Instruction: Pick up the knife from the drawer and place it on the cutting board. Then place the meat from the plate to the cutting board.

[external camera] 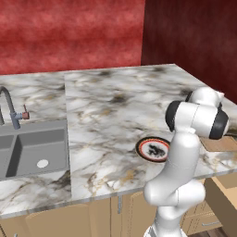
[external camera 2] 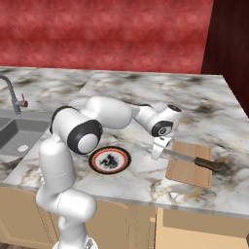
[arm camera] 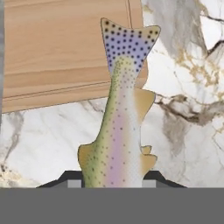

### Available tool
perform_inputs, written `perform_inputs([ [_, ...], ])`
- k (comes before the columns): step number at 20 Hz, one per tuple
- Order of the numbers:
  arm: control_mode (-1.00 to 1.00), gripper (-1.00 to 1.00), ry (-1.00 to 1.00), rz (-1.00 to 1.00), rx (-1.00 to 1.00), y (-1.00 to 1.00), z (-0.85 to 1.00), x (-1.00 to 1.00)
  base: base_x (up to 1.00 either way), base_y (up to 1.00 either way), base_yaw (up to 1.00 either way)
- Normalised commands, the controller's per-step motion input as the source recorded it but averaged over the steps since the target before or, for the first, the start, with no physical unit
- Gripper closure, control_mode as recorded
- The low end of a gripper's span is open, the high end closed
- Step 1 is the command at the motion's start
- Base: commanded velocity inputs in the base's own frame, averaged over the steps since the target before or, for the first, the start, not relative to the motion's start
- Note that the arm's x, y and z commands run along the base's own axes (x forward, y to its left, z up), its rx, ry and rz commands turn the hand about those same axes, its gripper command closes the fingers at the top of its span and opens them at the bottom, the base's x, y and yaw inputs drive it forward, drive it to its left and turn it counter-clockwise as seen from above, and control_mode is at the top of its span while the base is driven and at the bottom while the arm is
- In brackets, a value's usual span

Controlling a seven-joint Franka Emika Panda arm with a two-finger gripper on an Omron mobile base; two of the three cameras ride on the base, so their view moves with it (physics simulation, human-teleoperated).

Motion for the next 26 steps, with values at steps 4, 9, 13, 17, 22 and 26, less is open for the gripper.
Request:
perform_inputs([
  [4, -1.0, 1.0, -0.05, -0.07, -0.06, -0.41, -0.11, 0.0, 0.0, 0.0, 0.0],
  [9, -1.0, 1.0, -0.05, -0.03, -0.05, -0.41, -0.01, 0.0, 0.0, 0.0, 0.0],
  [13, -1.0, 1.0, 0.0, -0.02, 0.0, -0.53, 0.0, 0.0, 0.0, 0.0, 0.0],
  [17, -1.0, 1.0, 0.0, -0.02, 0.0, -0.58, -0.14, 0.0, 0.0, 0.0, 0.0],
  [22, -1.0, 1.0, 0.0, -0.01, 0.0, -0.44, -0.21, 0.0, 0.0, 0.0, 0.0],
  [26, -1.0, 1.0, 0.01, 0.0, -0.01, -0.26, -0.21, 0.06, 0.0, 0.0, 0.0],
])
